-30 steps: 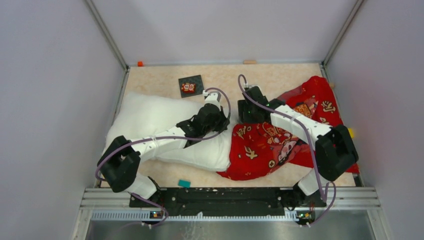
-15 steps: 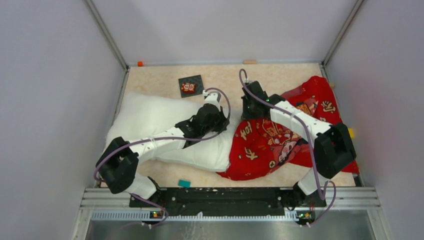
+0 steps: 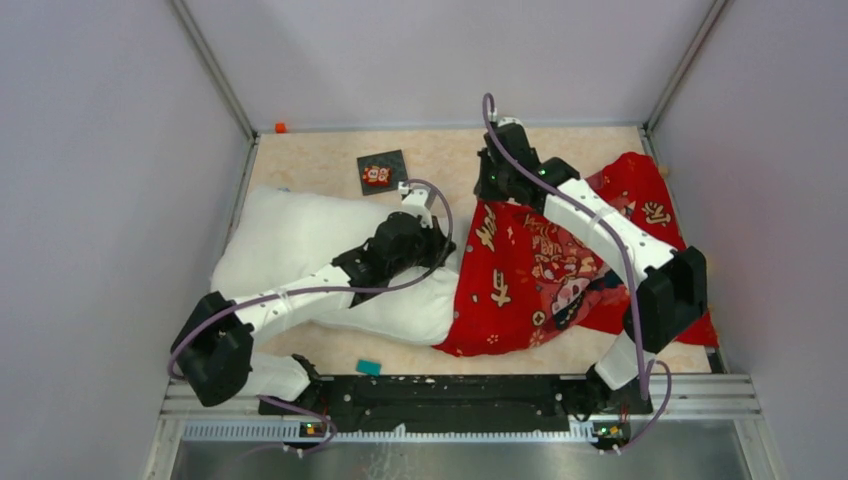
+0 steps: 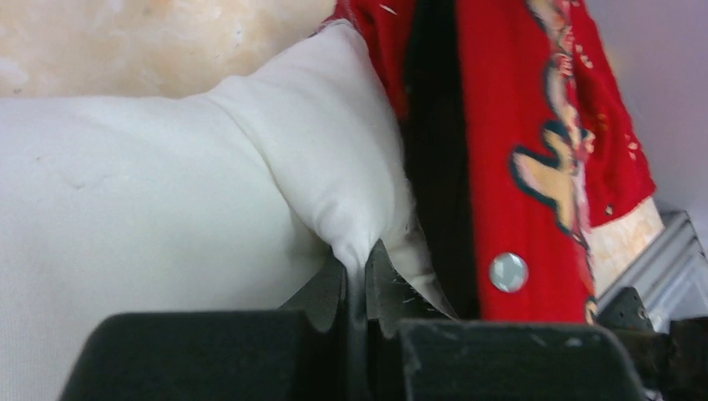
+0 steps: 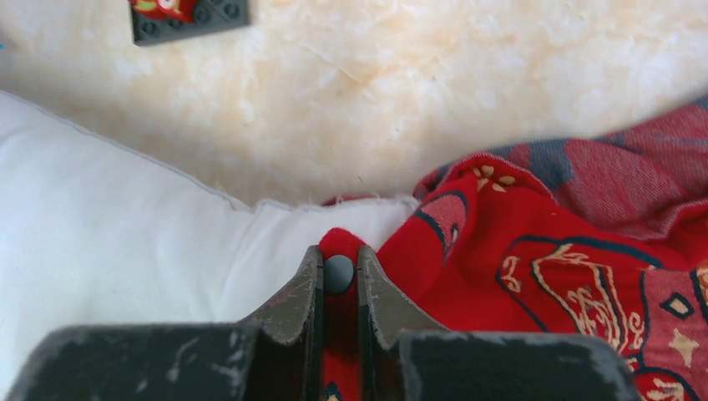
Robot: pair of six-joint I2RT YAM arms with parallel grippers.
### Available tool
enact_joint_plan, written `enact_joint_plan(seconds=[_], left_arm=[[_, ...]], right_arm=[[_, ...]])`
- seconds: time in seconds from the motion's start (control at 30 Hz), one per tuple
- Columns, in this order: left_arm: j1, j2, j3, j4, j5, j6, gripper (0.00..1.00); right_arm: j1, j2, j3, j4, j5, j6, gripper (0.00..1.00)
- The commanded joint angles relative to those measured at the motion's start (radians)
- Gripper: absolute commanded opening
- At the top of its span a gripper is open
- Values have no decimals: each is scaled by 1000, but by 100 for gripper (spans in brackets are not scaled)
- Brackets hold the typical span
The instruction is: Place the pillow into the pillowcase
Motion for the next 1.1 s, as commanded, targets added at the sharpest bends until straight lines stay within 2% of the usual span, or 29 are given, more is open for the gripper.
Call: enact_joint_plan(seconds=[0.0,0.13,0.27,0.33,0.47,0.53,0.67,0.7,0.77,0.83,0.97,1.07], left_arm=[[-10,-105,-39,8,217,75,0],[-11,-151,-26,87,318,115,0],[8,-70,-10,121,221,82,0],[36,6,-8,151,194,40,0],[114,151,16,180,328,-34,0],[116,169,37,143,322,-39,0],[116,117,59,34,269,-24,17],[117,105,80,-14,260,-20,21],[115,78,123,-125,244,-10,30],[114,38,153,-203,211,6,37],[115,-42,229,-319,103,74,48],[120,-40,325,-394,-64,162,60]], right_arm=[[11,68,157,103,11,-33,0],[61,133,285,87,27,-59,0],[100,153,326,75,41,-63,0],[104,131,271,86,49,-51,0],[79,75,82,105,56,-22,0],[55,33,-37,152,13,-6,0],[33,-46,-211,227,-27,-2,1],[32,-60,-245,243,-30,-2,5],[31,-83,-280,252,-24,-5,22],[29,-108,-301,257,-16,-9,31],[26,-125,-301,254,-16,-34,40],[26,-124,-284,235,3,-55,45]])
